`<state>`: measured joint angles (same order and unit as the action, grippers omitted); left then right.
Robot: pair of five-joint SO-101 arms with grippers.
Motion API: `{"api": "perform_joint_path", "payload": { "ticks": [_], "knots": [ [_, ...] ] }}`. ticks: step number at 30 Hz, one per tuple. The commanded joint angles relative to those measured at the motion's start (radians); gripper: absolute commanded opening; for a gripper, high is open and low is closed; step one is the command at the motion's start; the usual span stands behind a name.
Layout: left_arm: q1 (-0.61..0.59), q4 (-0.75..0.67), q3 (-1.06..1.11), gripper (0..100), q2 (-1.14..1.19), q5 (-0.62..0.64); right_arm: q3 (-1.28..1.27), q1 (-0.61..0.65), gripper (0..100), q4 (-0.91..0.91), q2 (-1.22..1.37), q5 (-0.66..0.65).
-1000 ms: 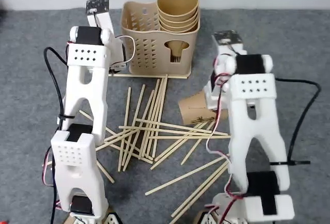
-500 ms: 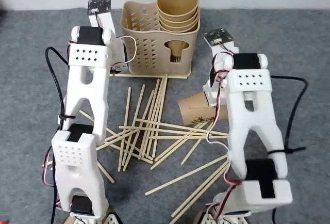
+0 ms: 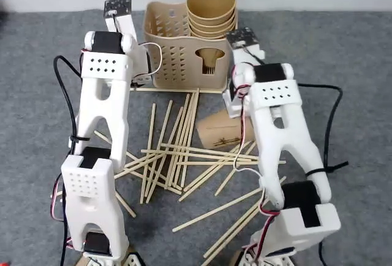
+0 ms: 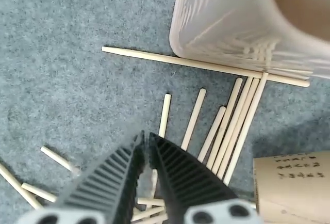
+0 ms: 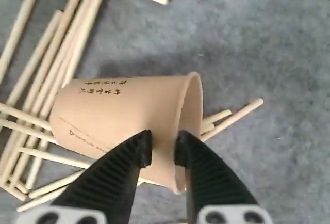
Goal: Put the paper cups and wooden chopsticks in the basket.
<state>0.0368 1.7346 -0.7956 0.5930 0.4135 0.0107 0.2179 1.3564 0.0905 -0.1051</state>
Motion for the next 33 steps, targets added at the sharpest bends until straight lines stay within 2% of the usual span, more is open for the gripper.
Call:
{"api": "perform_joint_path", "payload": {
  "ticks": [1,11,20,27,29,33],
  "knots": [
    [-0.003,0.018,-0.002,2,-0.049,0.011,0.006,0.030,5.1,-0.012,-0.027,0.012],
    [-0.005,0.018,-0.002,2,-0.049,0.011,0.006,0.027,4.3,-0.030,-0.030,0.014],
    [-0.005,0.018,-0.004,2,-0.049,0.011,0.005,0.170,0.6,0.013,-0.160,0.005],
    [-0.006,0.018,-0.004,2,-0.049,0.011,0.005,0.177,0.7,0.027,-0.278,0.002],
    [-0.006,0.018,-0.004,2,-0.049,0.011,0.005,0.177,0.7,0.038,-0.326,-0.032],
    [-0.006,0.018,-0.004,2,-0.049,0.011,0.005,0.183,0.7,0.070,-0.470,-0.190]
  ]
}}
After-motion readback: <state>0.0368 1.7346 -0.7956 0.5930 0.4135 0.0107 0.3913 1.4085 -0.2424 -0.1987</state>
